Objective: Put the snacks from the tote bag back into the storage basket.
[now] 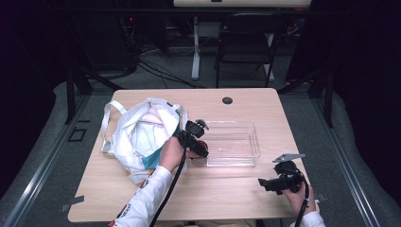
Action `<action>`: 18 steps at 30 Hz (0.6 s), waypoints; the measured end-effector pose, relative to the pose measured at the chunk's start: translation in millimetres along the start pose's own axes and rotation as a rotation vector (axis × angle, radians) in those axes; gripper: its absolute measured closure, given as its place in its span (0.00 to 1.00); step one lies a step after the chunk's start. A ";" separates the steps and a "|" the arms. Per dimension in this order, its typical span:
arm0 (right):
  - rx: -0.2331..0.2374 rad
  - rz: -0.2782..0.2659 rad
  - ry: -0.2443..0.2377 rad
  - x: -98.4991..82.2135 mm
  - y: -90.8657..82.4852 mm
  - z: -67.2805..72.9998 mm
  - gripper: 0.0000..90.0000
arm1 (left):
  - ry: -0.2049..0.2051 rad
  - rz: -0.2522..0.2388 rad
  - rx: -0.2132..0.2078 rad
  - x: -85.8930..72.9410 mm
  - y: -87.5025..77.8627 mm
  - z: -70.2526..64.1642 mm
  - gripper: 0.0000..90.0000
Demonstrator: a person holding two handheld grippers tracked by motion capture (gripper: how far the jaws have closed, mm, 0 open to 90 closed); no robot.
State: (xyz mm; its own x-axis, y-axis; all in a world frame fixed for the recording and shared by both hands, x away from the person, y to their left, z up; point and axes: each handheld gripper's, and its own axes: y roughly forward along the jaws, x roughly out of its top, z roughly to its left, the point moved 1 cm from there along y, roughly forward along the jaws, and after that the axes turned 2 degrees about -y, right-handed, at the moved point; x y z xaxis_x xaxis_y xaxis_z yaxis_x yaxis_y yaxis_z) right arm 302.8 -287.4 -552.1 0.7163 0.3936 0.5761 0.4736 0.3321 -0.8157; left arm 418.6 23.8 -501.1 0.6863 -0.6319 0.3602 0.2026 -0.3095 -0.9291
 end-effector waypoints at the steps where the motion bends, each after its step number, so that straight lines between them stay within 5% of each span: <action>1: -0.001 0.003 -0.002 0.0 -0.1 -0.2 0.16 | -0.003 -0.010 -0.003 0.4 -1.3 -0.3 0.26; 10: -0.003 -0.002 0.003 0.0 -0.2 0.2 0.16 | 0.014 -0.069 -0.017 6.9 -19.3 -3.9 0.16; 18: -0.005 -0.003 0.000 0.0 -0.8 -0.3 0.16 | 0.033 -0.122 0.019 8.3 -45.8 -5.6 0.06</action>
State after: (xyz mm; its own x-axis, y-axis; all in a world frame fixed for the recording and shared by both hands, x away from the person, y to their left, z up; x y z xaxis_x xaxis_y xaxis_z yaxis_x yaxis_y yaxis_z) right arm 302.5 -287.9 -551.5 0.7151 0.3926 0.5784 0.4780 0.3292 -0.8144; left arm 411.1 28.7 -455.1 0.6324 -0.6137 0.4727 0.2968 -0.3717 -0.8796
